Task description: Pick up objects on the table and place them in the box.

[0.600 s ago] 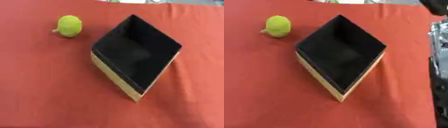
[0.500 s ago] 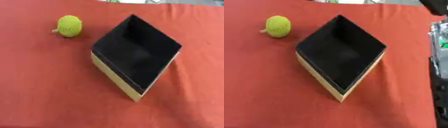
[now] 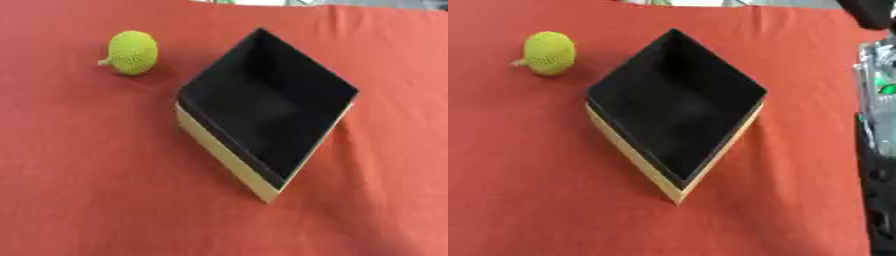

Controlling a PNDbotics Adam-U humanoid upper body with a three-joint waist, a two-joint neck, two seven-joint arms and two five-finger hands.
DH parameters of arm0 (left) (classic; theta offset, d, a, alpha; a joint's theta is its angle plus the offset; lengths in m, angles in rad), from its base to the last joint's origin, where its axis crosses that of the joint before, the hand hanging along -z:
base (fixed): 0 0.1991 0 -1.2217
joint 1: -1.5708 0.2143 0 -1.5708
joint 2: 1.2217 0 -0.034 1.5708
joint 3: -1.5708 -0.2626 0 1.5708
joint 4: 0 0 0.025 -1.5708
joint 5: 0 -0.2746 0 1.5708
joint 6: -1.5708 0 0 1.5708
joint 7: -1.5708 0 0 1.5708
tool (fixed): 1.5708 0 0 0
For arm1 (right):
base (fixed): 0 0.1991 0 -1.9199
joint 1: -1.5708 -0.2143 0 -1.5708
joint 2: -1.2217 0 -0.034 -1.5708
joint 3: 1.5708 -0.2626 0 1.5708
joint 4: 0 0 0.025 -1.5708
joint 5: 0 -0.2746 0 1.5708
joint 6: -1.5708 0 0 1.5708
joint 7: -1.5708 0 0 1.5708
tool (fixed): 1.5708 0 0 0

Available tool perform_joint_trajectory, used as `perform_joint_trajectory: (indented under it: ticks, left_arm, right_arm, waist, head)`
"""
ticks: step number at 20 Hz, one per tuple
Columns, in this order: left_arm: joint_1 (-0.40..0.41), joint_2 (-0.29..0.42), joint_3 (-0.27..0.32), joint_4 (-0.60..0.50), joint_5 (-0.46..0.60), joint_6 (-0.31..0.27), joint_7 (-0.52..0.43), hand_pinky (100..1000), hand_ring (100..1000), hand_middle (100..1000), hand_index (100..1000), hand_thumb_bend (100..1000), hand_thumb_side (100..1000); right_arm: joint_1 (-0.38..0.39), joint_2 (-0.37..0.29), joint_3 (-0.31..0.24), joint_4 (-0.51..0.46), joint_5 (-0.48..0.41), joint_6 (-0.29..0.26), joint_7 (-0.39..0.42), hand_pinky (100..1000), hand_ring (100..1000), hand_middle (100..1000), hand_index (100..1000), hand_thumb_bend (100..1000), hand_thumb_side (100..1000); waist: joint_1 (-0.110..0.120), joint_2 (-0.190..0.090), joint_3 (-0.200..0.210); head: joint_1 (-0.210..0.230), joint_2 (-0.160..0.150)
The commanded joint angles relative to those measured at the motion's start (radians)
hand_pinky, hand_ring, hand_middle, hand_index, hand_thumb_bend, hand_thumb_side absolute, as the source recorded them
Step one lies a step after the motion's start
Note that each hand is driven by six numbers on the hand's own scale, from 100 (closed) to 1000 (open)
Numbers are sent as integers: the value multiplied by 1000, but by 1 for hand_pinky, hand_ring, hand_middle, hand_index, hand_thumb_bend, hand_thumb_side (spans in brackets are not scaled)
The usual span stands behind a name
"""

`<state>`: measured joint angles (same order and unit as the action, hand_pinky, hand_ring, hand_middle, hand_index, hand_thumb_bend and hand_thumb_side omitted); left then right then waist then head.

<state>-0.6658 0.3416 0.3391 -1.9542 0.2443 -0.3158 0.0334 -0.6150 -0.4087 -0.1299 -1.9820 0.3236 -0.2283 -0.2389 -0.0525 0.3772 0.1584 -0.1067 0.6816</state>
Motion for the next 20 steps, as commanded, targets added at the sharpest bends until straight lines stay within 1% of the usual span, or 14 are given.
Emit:
perform_joint_trajectory:
  ticks: [1, 4, 6, 8, 9, 13, 14, 15, 16, 20]
  left_arm:
    - [-63, 104, 8, 97, -63, -55, -25, 705, 725, 620, 740, 100, 100]
    - [-136, 189, 12, 300, -125, -138, -70, 717, 742, 634, 756, 100, 100]
    - [-186, 232, 10, 426, -166, -188, -95, 721, 749, 643, 763, 100, 100]
    - [-240, 261, 0, 535, -207, -218, -117, 734, 764, 658, 764, 100, 100]
    - [-269, 271, -10, 590, -227, -223, -134, 740, 770, 663, 766, 100, 100]
    - [-378, 287, -36, 772, -301, -239, -205, 758, 786, 682, 780, 100, 100]
    - [-405, 284, -39, 811, -326, -243, -213, 774, 797, 695, 785, 100, 100]
    - [-433, 280, -42, 851, -356, -245, -220, 816, 814, 715, 789, 100, 100]
    - [-460, 276, -44, 890, -388, -249, -225, 833, 826, 729, 791, 100, 100]
    - [-543, 261, -51, 1022, -527, -278, -225, 864, 880, 784, 813, 100, 100]
  right_arm:
    - [-8, -30, -14, -18, 0, 4, -17, 743, 685, 620, 773, 100, 294]
    - [-2, -48, -14, -18, -6, 9, -40, 751, 694, 629, 776, 100, 292]
    - [2, -62, -13, -18, -11, 12, -49, 754, 699, 634, 778, 100, 287]
    - [4, -75, -11, -18, -13, 14, -52, 755, 698, 634, 776, 100, 263]
    - [5, -81, -8, -18, -13, 14, -50, 754, 698, 633, 775, 100, 259]
    - [8, -95, -5, -18, -14, 16, -37, 754, 697, 631, 775, 100, 256]
    - [9, -97, -6, -18, -14, 17, -37, 755, 697, 632, 775, 100, 238]
    - [9, -100, -6, -18, -14, 18, -36, 754, 697, 632, 775, 100, 233]
    - [9, -102, -6, -18, -14, 18, -35, 755, 697, 632, 775, 100, 230]
    - [10, -109, -6, -18, -13, 19, -35, 755, 697, 632, 776, 100, 216]
  waist:
    - [13, -20, 1]
    - [24, -23, 1]
    - [28, -25, 0]
    - [31, -27, -4]
    - [32, -28, -6]
    - [32, -31, -12]
    - [31, -31, -12]
    - [30, -32, -13]
    - [29, -32, -14]
    - [25, -31, -19]
  head:
    - [4, 0]
    - [6, 5]
    - [4, 10]
    - [5, 17]
    - [6, 20]
    - [5, 23]
    - [4, 23]
    - [4, 23]
    - [5, 23]
    - [6, 26]
